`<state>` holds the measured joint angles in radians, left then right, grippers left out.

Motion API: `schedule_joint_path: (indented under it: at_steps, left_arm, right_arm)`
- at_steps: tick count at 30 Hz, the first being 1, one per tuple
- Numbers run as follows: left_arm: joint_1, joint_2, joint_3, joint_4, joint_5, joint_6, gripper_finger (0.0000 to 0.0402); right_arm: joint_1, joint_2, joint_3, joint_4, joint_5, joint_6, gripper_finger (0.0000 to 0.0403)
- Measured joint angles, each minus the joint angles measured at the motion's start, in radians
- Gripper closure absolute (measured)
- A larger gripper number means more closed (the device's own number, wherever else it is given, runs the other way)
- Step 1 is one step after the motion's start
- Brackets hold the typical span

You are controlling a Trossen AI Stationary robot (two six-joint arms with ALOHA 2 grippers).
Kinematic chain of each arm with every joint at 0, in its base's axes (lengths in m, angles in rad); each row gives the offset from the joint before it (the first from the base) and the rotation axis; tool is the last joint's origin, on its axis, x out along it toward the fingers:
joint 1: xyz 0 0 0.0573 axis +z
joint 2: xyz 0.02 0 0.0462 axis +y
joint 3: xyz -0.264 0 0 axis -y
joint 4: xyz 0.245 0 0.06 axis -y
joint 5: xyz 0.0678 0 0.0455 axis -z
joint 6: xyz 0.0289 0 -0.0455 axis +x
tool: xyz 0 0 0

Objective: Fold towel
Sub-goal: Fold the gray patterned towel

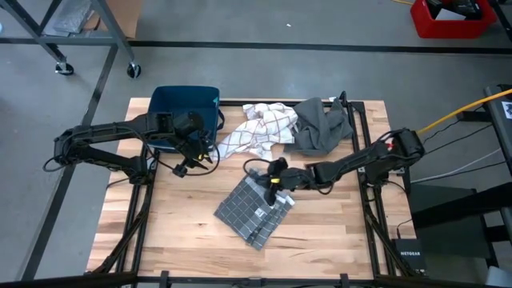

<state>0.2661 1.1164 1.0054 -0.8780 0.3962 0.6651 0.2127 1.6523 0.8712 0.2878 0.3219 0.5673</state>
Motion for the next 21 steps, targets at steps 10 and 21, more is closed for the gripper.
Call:
schedule_joint_path:
  at_steps: [10,21]
  left_arm:
    - [0.0,0.0,0.0,-0.002,0.0,-0.037,0.029]
    - [0.0,-0.001,0.0,-0.002,0.0,-0.037,0.029]
  right_arm:
    - [0.001,0.033,0.124,0.004,0.064,-0.053,0.0306]
    - [0.002,0.033,0.135,0.0,0.094,-0.034,0.0306]
